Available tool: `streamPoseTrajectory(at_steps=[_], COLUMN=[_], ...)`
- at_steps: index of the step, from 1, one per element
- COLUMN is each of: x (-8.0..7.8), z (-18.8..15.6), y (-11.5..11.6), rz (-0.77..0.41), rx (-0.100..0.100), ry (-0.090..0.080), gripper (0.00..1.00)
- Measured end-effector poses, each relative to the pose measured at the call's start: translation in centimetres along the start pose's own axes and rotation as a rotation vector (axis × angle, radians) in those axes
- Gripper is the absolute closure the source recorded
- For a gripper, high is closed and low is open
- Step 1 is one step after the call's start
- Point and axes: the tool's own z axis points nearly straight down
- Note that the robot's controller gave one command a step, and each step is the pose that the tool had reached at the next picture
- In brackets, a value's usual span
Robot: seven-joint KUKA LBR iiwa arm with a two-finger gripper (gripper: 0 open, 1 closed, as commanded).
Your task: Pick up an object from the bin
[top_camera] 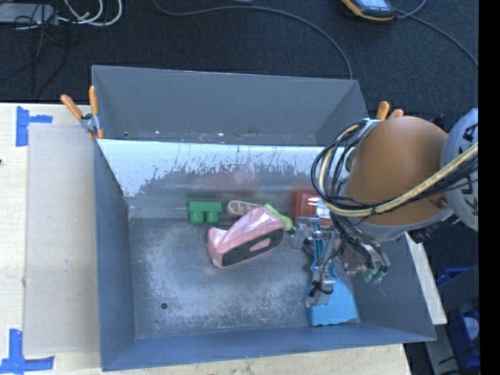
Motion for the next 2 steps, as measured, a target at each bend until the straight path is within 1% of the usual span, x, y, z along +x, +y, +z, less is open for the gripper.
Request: streamPoseTrajectory(at_steps=[1, 2], x=[-0.1, -4.4], z=[-0.4, 5.1], y=[0.0, 2.8], rz=[0.0, -0.082], rx=[0.0, 0.0], ry=[-0.009, -0.011], gripper=[0.0, 0.0])
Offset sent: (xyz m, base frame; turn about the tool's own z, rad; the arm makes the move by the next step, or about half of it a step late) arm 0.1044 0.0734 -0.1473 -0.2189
